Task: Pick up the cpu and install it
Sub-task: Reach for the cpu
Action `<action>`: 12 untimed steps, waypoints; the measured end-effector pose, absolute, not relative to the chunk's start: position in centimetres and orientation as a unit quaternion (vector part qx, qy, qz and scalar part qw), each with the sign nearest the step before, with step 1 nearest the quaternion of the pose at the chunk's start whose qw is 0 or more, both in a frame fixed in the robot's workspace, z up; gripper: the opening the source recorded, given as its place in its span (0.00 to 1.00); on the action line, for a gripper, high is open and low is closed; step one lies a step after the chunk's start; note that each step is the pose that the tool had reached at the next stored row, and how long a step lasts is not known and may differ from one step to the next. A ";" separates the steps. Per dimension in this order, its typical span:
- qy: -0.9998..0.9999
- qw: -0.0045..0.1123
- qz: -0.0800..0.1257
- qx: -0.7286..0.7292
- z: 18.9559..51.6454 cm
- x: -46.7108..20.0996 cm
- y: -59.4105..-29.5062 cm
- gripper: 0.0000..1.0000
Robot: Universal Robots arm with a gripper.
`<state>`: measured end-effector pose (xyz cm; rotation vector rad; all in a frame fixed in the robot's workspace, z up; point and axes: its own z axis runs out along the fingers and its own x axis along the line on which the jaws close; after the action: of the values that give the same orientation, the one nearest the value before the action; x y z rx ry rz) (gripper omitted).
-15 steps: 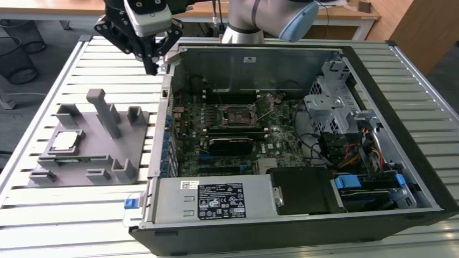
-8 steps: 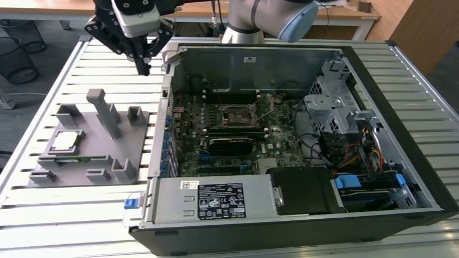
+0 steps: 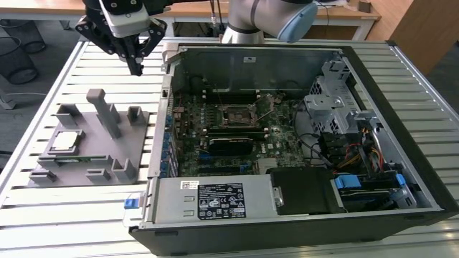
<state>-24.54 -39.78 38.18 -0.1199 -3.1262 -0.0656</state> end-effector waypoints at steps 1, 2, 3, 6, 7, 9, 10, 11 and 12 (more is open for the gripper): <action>-0.999 0.006 -0.021 -0.038 38.2 -24.6 -39.8 0.11; -0.999 0.006 -0.021 -0.038 38.2 -24.6 -39.8 0.11; -0.999 0.006 -0.021 -0.038 38.2 -24.7 -39.9 0.11; -0.999 0.006 -0.021 -0.038 38.2 -24.8 -40.2 0.11; -0.999 0.006 -0.021 -0.038 38.2 -24.8 -40.3 0.11; -0.999 0.006 -0.021 -0.038 38.2 -24.9 -40.5 0.11; -0.999 0.006 -0.021 -0.038 38.2 -24.9 -40.6 0.11; -0.999 0.006 -0.021 -0.038 38.2 -24.9 -40.7 0.11; -0.999 0.006 -0.021 -0.038 38.2 -25.0 -40.8 0.11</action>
<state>-24.98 -40.79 38.18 -0.1198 -3.1262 -0.0656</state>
